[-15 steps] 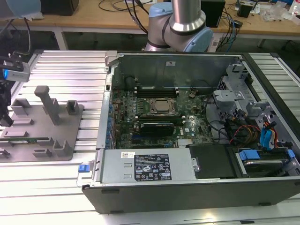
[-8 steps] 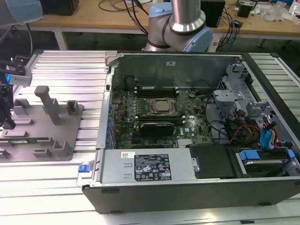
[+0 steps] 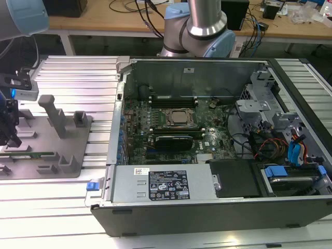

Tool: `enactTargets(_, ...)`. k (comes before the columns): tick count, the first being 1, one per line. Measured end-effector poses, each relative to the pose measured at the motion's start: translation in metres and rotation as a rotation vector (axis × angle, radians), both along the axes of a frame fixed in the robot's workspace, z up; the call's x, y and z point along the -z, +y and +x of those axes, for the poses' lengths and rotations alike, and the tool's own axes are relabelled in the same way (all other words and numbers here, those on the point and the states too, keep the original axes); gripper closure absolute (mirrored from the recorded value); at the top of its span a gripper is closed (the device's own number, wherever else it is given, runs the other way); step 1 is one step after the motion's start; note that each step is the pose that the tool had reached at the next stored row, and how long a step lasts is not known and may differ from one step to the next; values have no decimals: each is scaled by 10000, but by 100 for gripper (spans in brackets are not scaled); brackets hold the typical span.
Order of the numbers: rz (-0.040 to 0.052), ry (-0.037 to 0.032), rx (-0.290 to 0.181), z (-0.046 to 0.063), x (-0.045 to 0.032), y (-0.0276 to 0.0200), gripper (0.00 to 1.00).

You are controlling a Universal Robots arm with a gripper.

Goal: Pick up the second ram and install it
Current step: 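Pick up the second ram and move it above second insertion slot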

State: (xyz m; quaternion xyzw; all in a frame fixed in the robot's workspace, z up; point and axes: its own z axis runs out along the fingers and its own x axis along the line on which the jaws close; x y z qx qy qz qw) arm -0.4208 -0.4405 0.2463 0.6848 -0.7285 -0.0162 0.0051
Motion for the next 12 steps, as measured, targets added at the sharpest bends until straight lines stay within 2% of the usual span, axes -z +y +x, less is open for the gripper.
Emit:
enactTargets(3,2,-4,-163,-5,74,0,92)
enactTargets(5,13,-6,-243,-19,154,-1,92)
enactTargets(9,13,-6,-245,-19,155,0,91)
enactTargets(12,13,-6,-245,-19,156,0,73)
